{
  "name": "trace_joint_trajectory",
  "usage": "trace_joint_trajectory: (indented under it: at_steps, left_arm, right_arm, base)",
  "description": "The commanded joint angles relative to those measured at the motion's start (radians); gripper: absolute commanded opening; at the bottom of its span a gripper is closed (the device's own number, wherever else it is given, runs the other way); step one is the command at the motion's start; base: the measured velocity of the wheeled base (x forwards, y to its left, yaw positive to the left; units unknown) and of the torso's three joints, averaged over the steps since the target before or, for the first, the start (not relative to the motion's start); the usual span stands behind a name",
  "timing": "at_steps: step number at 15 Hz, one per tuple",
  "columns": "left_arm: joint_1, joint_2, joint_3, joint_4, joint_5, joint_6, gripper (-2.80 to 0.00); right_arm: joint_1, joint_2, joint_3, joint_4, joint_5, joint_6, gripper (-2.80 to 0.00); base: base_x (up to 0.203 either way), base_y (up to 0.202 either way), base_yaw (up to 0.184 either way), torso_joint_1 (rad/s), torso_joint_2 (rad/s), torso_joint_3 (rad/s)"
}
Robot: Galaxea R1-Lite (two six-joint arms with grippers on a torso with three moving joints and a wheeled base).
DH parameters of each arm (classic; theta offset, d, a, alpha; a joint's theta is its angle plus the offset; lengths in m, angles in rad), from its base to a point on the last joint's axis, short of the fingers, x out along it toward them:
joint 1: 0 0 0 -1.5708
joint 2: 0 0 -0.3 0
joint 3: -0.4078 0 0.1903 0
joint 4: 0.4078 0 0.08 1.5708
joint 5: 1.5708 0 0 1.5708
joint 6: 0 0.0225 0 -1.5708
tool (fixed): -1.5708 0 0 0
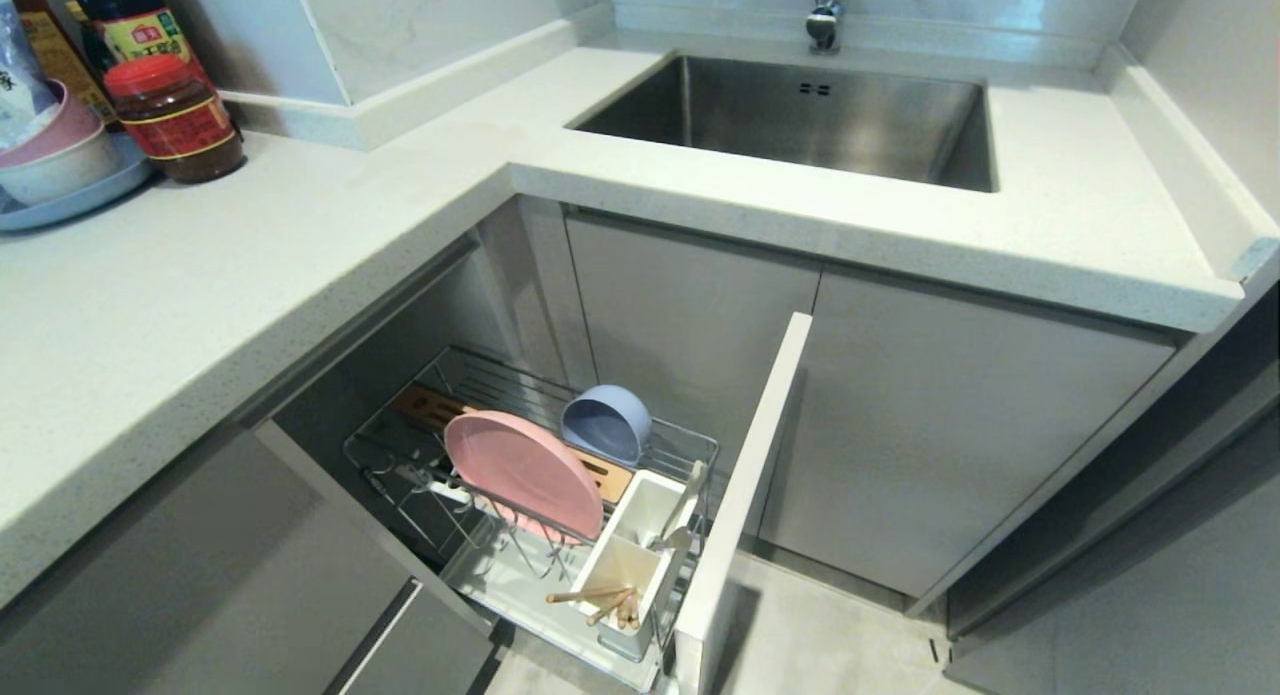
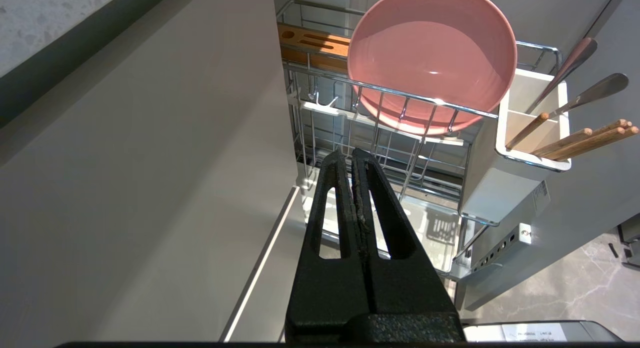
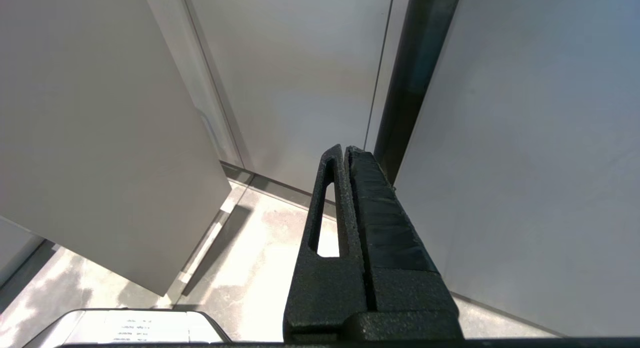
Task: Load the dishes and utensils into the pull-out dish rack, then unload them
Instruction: Take the plate out of the cupboard
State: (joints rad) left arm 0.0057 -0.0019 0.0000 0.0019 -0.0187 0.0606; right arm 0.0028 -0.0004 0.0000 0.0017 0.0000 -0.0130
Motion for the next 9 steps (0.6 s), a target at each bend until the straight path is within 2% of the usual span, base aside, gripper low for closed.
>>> trace_joint_trajectory:
  at_steps: [1,9]
  left_arm:
    - [0.0,0.0,0.0,0.001,-0.001,0.002,-2.8]
    - [0.0,0.0,0.0,0.001,0.002,-0.005,-2.8]
  right_arm:
    - [0.0,0.0,0.0,0.0,-0.001,-0.001,-2.8]
    - [0.0,0.0,0.0,0.0,0.0,-0.001,-2.8]
  base:
    - [0.0,0.0,0.0,0.0,0.0,0.0]
    - [0.0,0.0,0.0,0.0,0.0,0.0]
